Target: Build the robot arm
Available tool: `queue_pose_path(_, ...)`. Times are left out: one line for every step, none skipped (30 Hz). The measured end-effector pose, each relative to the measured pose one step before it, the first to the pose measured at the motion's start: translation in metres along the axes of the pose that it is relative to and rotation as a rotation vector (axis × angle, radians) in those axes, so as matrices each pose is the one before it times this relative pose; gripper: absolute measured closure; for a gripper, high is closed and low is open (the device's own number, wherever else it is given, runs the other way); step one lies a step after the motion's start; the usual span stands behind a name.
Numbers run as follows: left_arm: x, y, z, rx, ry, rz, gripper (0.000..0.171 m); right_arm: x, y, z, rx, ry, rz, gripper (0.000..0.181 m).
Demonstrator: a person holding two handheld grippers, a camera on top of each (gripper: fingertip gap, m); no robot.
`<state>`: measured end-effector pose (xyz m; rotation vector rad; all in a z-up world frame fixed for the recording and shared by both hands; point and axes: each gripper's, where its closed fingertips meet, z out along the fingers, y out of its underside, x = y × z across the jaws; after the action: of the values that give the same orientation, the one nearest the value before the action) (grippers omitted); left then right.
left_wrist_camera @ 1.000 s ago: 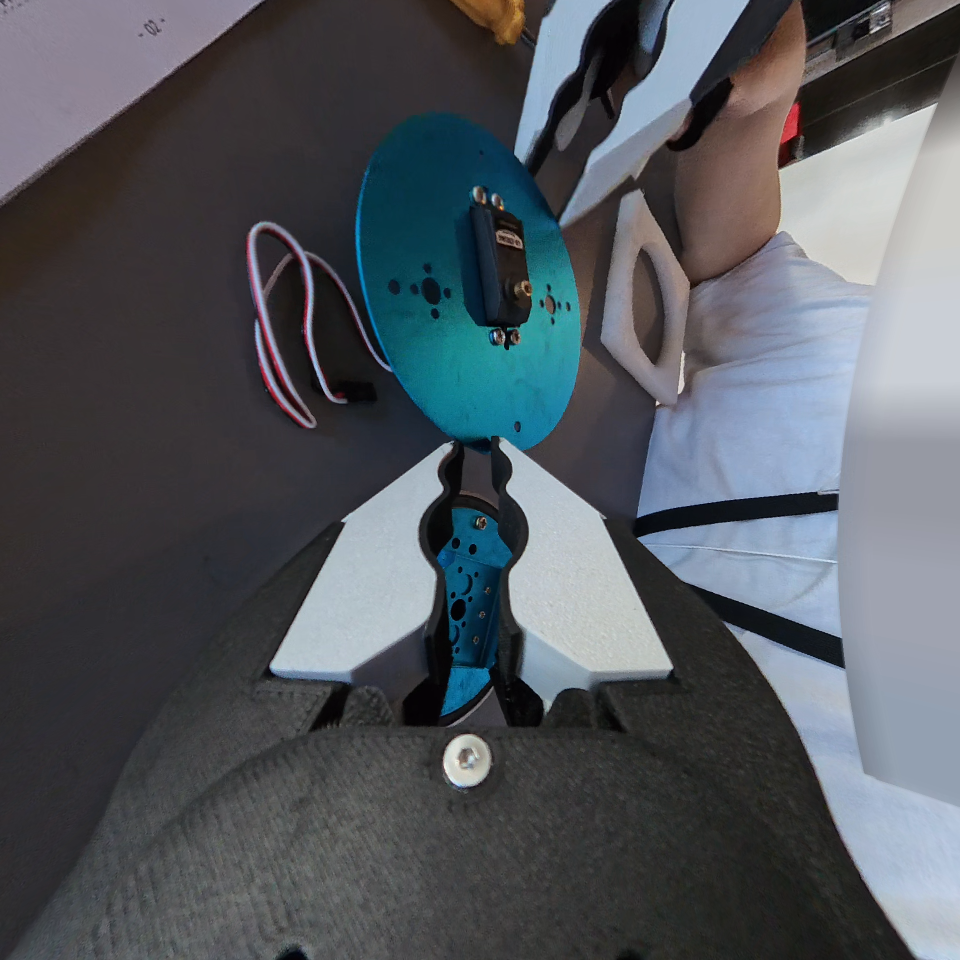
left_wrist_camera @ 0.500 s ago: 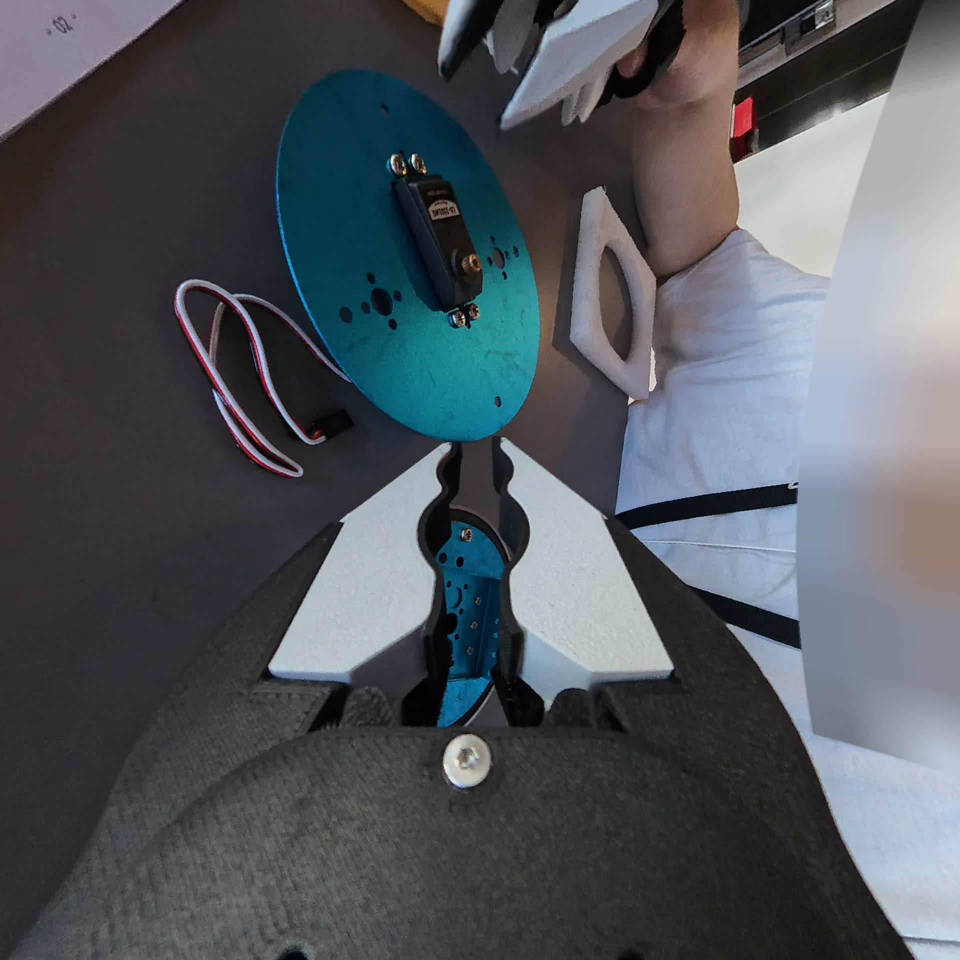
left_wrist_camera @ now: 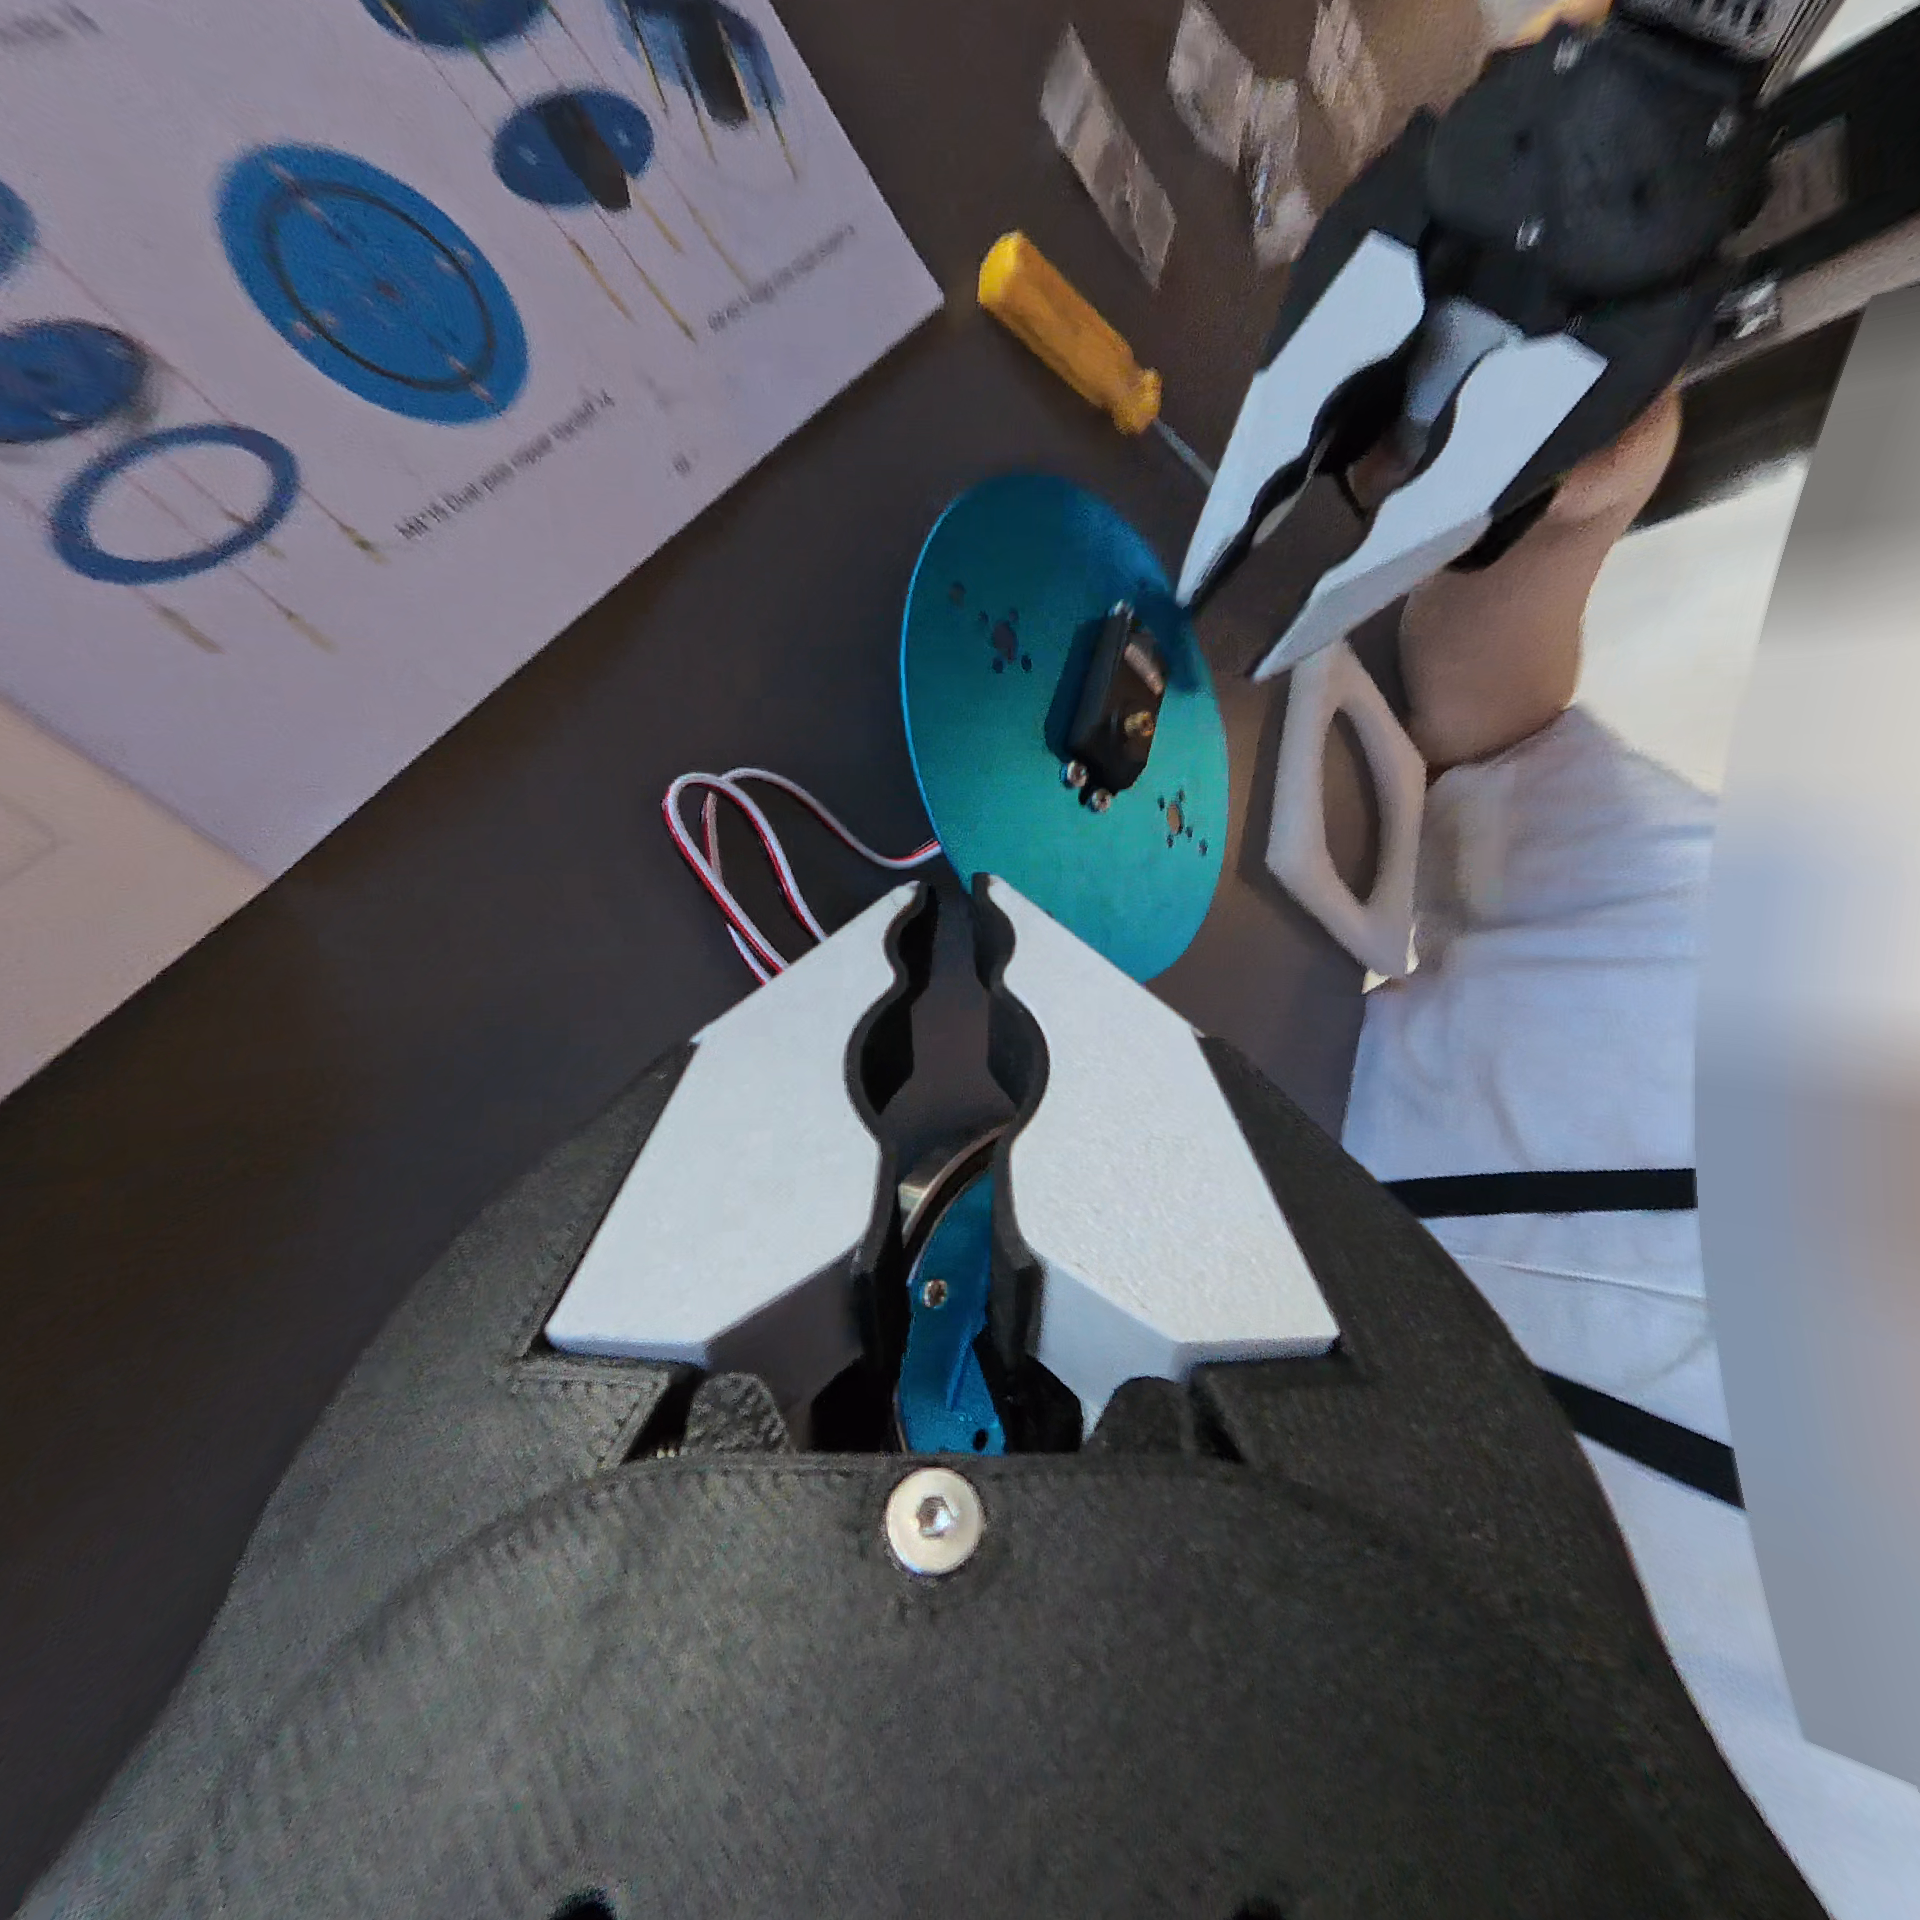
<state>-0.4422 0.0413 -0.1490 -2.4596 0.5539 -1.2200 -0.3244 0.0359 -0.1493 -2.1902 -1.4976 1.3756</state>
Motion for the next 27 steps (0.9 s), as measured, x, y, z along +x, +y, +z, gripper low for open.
queue_pose_path(0.00293,-0.00256,-0.00454,0.02421,0.0148,-0.0132,0.162,0.00006,-0.00173,-0.00356,0.0047,0.0216,-0.0314,0.16)
queue_pose_path(0.00352,0.0,-0.00352,0.01492,0.0072,-0.0077,0.16,0.0013,-0.00477,-0.0041,0.0201,0.017,-0.0293,0.16)
queue_pose_path(0.00442,0.00212,-0.0021,0.00833,-0.0006,0.0071,0.157,0.00326,-0.00856,-0.00419,0.0387,0.0166,-0.0315,0.159)
queue_pose_path(0.00442,0.00416,-0.00008,-0.00373,-0.0129,0.0212,0.155,0.00515,-0.01261,-0.00357,0.0618,0.0197,-0.0458,0.155)
queue_pose_path(0.00279,0.00502,0.00212,-0.01165,-0.0327,0.0315,0.152,0.00555,-0.01371,-0.00164,0.0719,0.0173,-0.0594,0.149)
queue_pose_path(0.00178,0.00488,0.00386,-0.01532,-0.0452,0.0378,0.146,0.00682,-0.01203,0.00047,0.0621,0.0186,-0.0534,0.146)
queue_pose_path(0.00096,0.00456,0.00488,-0.02077,-0.0516,0.0387,0.138,0.00849,-0.00856,0.00236,0.0392,0.0241,-0.0342,0.146)
queue_pose_path(0.00016,0.00392,0.00512,-0.02369,-0.0543,0.0371,0.13,0.00675,-0.00457,0.00408,0.0108,0.0115,-0.0153,0.144)
queue_pose_path(0.0003,0.00241,0.00495,-0.01698,-0.0474,0.0327,0.121,0.00407,-0.00114,0.00505,-0.013,-0.005,0.0028,0.144)
queue_pose_path(0.00092,0.0019,0.0042,-0.01548,-0.032,0.0241,0.118,0.0036,0.00122,0.00515,-0.0254,-0.0059,0.0217,0.144)
queue_pose_path(0.00172,0.00128,0.00336,-0.01199,-0.0133,0.0109,0.118,0.0024,0.00191,0.00528,-0.0235,-0.0096,0.0342,0.144)
queue_pose_path(0.00252,0.00109,0.00261,-0.00895,0.0018,0.0035,0.12,0.00044,0.00135,0.00531,-0.0154,-0.0182,0.0343,0.144)
queue_pose_path(0.00226,0.0013,0.00217,-0.0097,0.0097,-0.0001,0.124,-0.00091,0.00101,0.00489,-0.0128,-0.0228,0.0244,0.144)
queue_pose_path(0.00246,0.00056,0.00159,-0.00497,0.0196,-0.0056,0.126,-0.001,0.00172,0.0043,-0.009,-0.0175,0.0142,0.144)
queue_pose_path(0.00171,0.00032,0.00119,-0.00374,0.0222,-0.01,0.127,-0.0013,0.00415,0.00353,-0.0186,-0.0137,0.009,0.145)
queue_pose_path(-0.00004,-0.0002,0.00056,-0.00176,0.0175,-0.01,0.128,-0.00189,0.00615,0.00269,-0.0319,-0.0124,0.0041,0.147)
queue_pose_path(-0.00032,-0.00089,-0.0001,0.00118,0.0203,-0.0108,0.129,-0.00227,0.00581,0.00187,-0.0321,-0.0106,-0.0049,0.151)
queue_pose_path(-0.00113,-0.00135,-0.00089,0.00423,0.017,-0.014,0.131,-0.00191,0.00497,0.00097,-0.0277,-0.0033,-0.0093,0.154)
queue_pose_path(-0.00201,-0.00154,-0.00115,0.00417,0.0119,-0.0114,0.135,-0.00028,0.0031,0.00021,-0.0185,0.0101,-0.0091,0.154)
queue_pose_path(-0.00213,-0.00151,-0.00133,0.00293,0.0085,-0.007,0.137,0.00022,0.00203,-0.00054,-0.0111,0.0139,-0.0098,0.154)
queue_pose_path(-0.00278,-0.00165,-0.00147,0.00273,0.0025,-0.0023,0.139,-0.00012,0.0024,-0.00104,-0.0127,0.0116,-0.0072,0.156)
queue_pose_path(-0.00355,-0.0026,-0.00169,0.00701,-0.0059,-0.0003,0.14,0.00011,0.004,-0.00164,-0.0208,0.011,0.0003,0.16)
queue_pose_path(-0.0036,-0.00288,-0.00154,0.00776,-0.0105,0.0045,0.143,-0.00236,0.00312,-0.00179,-0.0151,-0.005,0.0133,0.161)
queue_pose_path(-0.00399,-0.00284,-0.00124,0.0056,-0.0171,0.0102,0.143,-0.0027,0.00378,-0.00189,-0.0152,-0.0061,0.0205,0.161)
queue_pose_path(-0.00401,-0.0034,-0.00108,0.00742,-0.0206,0.0134,0.143,-0.00354,0.00487,-0.00183,-0.0205,-0.0093,0.0175,0.162)
queue_pose_path(-0.00305,-0.00297,-0.00101,0.00696,-0.0191,0.0123,0.145,-0.00462,0.00537,-0.00175,-0.0236,-0.0129,0.0117,0.163)
queue_pose_path(-0.00214,-0.00262,-0.00159,0.00621,-0.0167,0.0148,0.144,-0.00564,0.00536,-0.00122,-0.0224,-0.0174,0.0059,0.164)
